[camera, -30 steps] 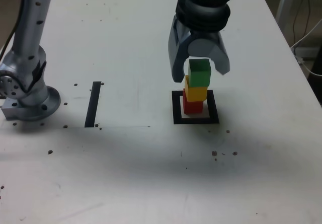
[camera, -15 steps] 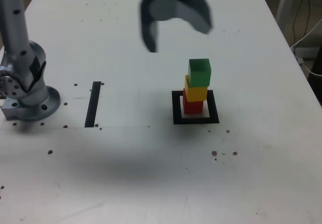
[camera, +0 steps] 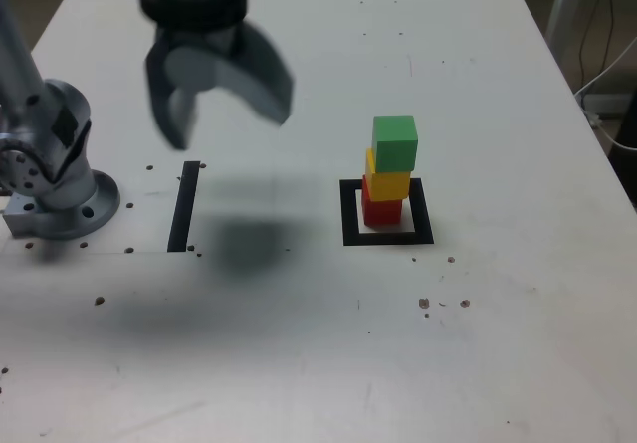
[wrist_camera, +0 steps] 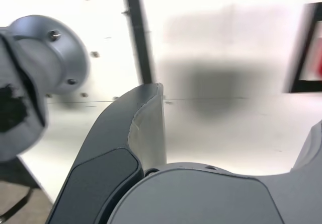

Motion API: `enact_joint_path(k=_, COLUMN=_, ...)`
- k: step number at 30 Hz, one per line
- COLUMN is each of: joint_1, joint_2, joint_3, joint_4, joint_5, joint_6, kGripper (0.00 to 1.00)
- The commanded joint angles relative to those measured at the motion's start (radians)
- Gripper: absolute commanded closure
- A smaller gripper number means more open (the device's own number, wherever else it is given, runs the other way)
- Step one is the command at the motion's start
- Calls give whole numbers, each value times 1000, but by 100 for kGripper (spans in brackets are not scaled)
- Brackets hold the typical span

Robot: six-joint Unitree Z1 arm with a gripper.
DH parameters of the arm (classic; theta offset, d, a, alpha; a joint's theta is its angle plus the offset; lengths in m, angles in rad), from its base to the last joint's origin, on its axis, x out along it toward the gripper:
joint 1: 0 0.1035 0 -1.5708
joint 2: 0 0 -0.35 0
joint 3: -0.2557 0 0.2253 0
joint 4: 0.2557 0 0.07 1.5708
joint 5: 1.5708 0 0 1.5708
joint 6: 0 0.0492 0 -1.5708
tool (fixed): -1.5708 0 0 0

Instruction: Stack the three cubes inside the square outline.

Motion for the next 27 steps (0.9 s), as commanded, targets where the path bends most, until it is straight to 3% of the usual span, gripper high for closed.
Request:
enact_joint_path(k=1, joint_1=-17, joint_2=10, joint_3=120, joint_4=-7, joint_5=2, joint_6=-17, kGripper=1)
enact_joint_path(k=14, joint_1=-30, joint_2=16, joint_3=235, joint_4=-74, joint_5=4, joint_6=-55, kGripper=1)
enact_joint_path(k=27, joint_1=-22, joint_2=-1, joint_3=268, joint_4=-84, joint_5=21, joint_6=-52, kGripper=1)
